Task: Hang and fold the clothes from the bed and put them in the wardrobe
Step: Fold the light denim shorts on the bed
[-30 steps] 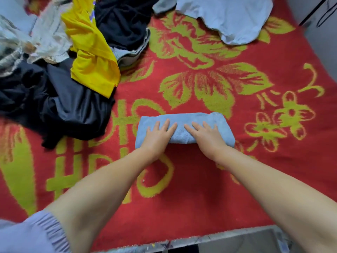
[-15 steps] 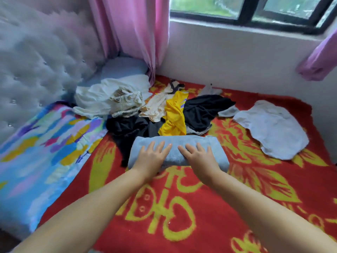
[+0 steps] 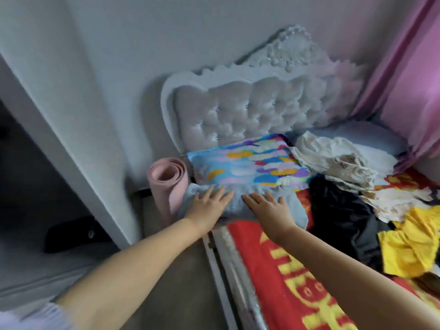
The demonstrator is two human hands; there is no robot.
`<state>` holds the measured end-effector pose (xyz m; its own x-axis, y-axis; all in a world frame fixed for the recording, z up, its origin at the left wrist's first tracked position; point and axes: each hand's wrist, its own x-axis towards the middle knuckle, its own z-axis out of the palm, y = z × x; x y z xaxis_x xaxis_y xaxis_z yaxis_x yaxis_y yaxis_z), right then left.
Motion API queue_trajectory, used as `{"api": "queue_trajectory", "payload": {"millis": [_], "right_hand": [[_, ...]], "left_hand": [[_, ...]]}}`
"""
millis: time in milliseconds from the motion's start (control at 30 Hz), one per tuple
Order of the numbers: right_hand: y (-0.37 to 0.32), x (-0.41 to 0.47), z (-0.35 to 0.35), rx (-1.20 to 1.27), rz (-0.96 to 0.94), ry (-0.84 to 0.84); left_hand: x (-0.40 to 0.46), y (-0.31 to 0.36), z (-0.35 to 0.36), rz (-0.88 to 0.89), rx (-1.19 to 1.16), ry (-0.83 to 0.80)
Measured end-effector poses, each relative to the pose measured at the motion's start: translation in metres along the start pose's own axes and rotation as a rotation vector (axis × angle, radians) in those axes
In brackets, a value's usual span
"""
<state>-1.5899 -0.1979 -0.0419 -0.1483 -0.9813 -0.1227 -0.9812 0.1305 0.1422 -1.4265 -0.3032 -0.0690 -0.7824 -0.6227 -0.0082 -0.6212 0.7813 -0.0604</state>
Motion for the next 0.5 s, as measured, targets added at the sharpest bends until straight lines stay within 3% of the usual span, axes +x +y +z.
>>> {"api": "queue_trajectory", "payload": {"millis": [300, 500], "right_hand": [[-0.319, 0.077, -0.025, 0.093, -0.386, -0.039], [-0.48, 0.104, -0.032, 0.096, -0.603, -0.09]], "left_hand": [[-0.229, -0.248, 0.03, -0.322, 0.082, -0.096], [-0.351, -0.344, 0.034, -0.529, 0.103, -0.112]]}}
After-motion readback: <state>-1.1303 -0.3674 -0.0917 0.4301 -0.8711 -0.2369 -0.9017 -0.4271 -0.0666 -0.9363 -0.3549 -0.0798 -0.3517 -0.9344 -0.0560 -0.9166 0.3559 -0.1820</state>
